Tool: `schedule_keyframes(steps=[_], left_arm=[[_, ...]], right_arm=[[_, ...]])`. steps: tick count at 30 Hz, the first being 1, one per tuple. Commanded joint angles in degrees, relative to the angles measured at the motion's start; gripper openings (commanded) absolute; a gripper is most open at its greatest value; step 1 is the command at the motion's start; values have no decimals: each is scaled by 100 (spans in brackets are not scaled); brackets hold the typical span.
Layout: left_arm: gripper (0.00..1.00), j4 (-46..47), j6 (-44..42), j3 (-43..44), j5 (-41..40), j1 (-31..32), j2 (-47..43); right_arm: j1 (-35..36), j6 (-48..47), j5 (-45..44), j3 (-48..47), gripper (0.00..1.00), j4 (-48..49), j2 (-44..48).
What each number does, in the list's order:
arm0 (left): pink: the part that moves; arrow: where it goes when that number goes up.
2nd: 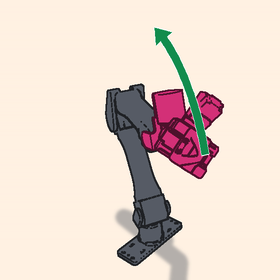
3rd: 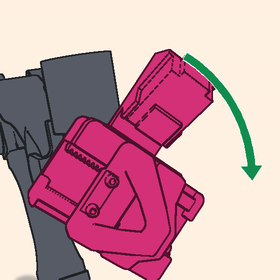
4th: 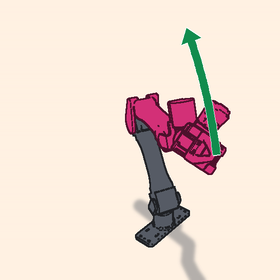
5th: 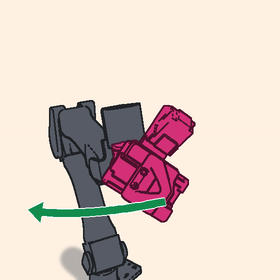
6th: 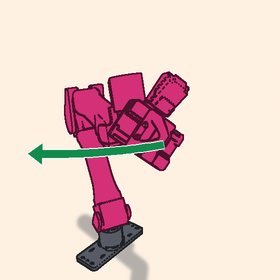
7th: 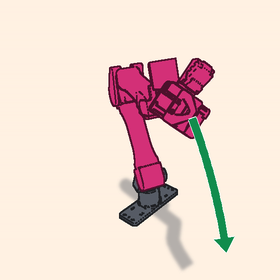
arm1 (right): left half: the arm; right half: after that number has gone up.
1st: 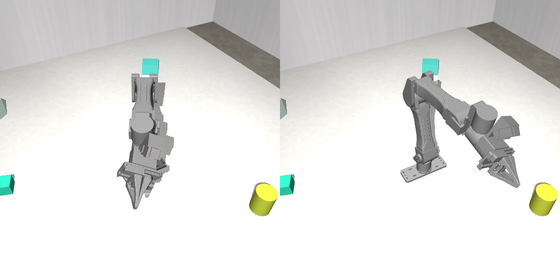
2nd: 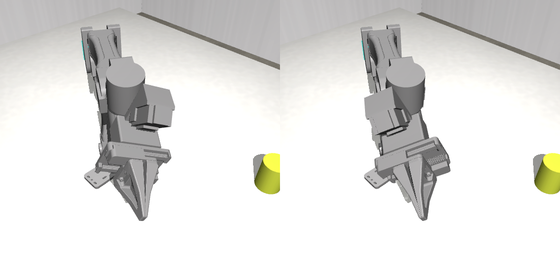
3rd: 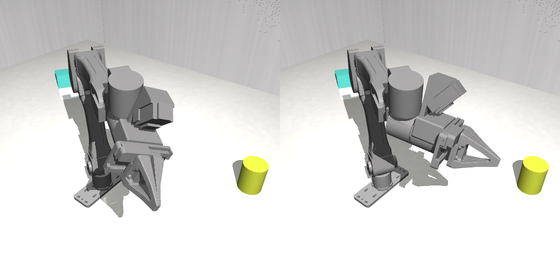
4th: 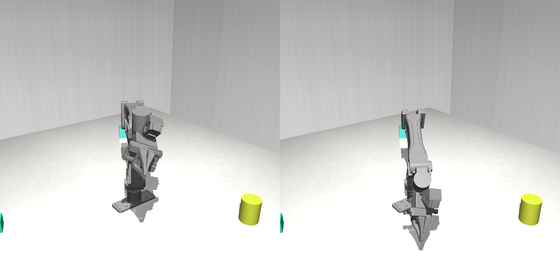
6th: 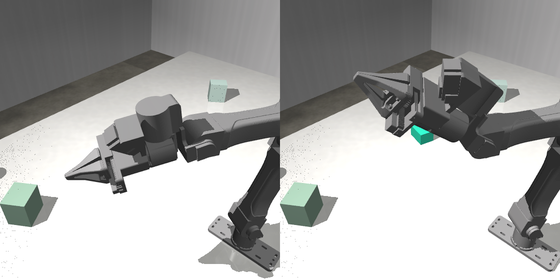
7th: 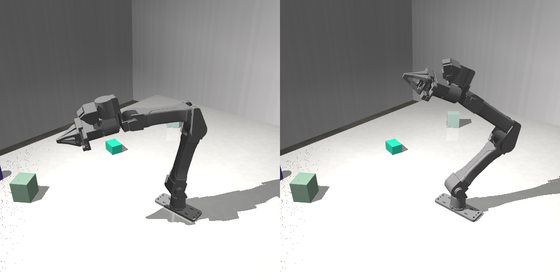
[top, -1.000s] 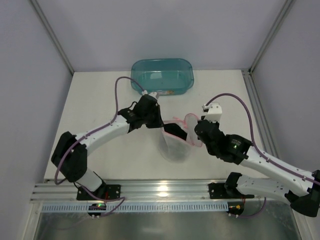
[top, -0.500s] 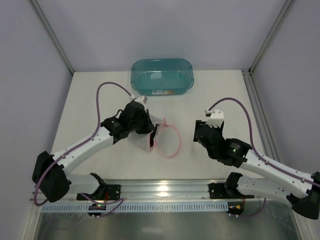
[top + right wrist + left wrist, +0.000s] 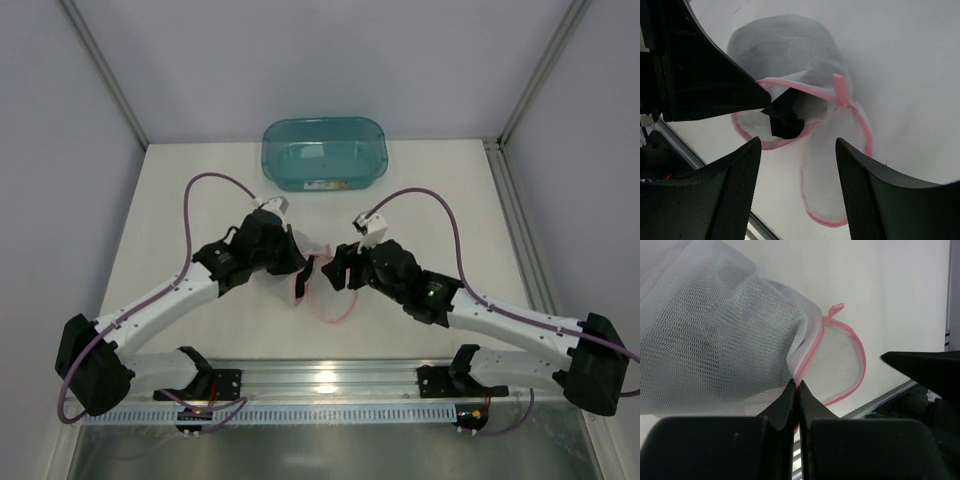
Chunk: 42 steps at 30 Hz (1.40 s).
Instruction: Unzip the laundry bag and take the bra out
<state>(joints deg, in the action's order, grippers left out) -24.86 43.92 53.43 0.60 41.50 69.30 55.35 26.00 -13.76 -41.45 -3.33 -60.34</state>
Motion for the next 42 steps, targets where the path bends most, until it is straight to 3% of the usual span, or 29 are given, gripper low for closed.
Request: schedule_keyframes(steps=[1,7,16,22,24,27,28,29,31,37,42], left_arm=[[0,43,125,-17,-16,-10,-153],[0,139,204,-17,19,-10,-127],[0,254,319,-52,195,-10,-189],[0,245,345,-87,256,-10,-276],[0,245,354,-96,274,-10,-329],[0,289,398,-113,335,-10,-347],[0,315,407,-122,335,-10,-347],[0,315,407,-131,327,-10,-338],[0,272,407,-140,257,-10,-329],[0,192,380,-315,-7,-10,-408],[0,289,415,-465,-7,-63,-356]], right_arm=[[28,1,1005,102,65,1404,-520],[28,335,1683,278,62,2653,-1243],[28,344,1640,392,61,3761,-2298],[28,116,1060,506,56,3902,-2343],[28,29,928,620,51,3963,-2299],[28,-33,980,665,31,4182,-2377],[20,-33,1085,639,17,4253,-2430],[19,-7,1147,638,10,4332,-2535],[19,63,1191,638,4,4385,-2545],[28,-24,1261,1051,4,3841,-1501],[37,-376,2496,1157,4,2595,-340]])
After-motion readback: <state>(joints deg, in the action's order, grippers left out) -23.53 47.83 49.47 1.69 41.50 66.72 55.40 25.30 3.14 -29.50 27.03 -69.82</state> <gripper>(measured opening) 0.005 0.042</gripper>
